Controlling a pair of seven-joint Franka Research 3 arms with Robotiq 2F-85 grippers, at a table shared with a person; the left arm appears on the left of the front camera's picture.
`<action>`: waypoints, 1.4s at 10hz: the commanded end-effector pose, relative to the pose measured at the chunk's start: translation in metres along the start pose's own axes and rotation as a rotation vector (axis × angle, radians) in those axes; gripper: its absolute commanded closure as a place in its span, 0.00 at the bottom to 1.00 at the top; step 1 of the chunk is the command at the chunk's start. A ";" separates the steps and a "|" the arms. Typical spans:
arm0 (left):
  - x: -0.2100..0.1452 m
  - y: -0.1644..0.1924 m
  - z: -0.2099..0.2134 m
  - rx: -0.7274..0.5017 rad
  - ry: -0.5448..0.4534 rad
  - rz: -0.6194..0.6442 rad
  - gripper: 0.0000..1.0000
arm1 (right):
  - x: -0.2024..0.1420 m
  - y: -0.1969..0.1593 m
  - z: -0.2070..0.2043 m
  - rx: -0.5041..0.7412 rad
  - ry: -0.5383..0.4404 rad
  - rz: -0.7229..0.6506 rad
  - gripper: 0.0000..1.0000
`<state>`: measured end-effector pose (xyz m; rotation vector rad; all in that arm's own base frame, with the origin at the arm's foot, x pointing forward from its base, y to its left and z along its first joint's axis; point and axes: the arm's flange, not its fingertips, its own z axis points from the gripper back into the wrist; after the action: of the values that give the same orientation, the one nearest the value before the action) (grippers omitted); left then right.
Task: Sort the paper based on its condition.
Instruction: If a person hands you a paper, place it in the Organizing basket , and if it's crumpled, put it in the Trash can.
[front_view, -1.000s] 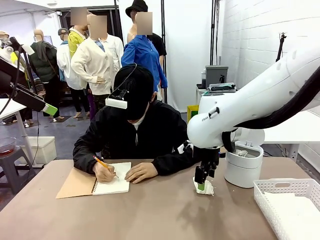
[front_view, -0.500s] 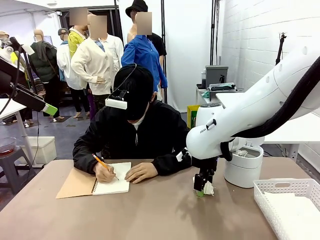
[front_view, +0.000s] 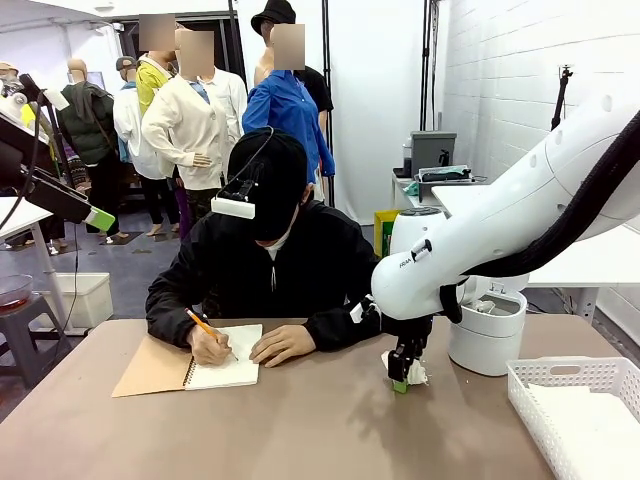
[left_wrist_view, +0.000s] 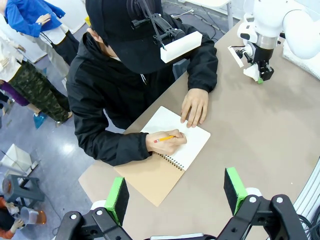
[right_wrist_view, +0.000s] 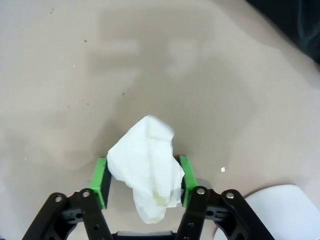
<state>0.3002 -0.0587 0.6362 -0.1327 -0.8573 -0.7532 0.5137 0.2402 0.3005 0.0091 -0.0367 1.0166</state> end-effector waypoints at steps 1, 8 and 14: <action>0.000 0.000 0.000 0.005 0.003 0.001 0.00 | 0.002 0.003 0.006 -0.058 -0.004 0.002 0.84; 0.000 0.000 0.000 0.005 0.003 0.001 0.00 | -0.002 0.058 0.129 -0.042 -0.064 0.034 0.84; 0.000 0.000 0.000 0.005 0.003 0.001 0.00 | -0.018 0.059 0.262 0.010 -0.231 -0.044 0.84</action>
<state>0.3003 -0.0586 0.6361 -0.1329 -0.8572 -0.7531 0.4446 0.2551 0.5547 0.0955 -0.2460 0.9732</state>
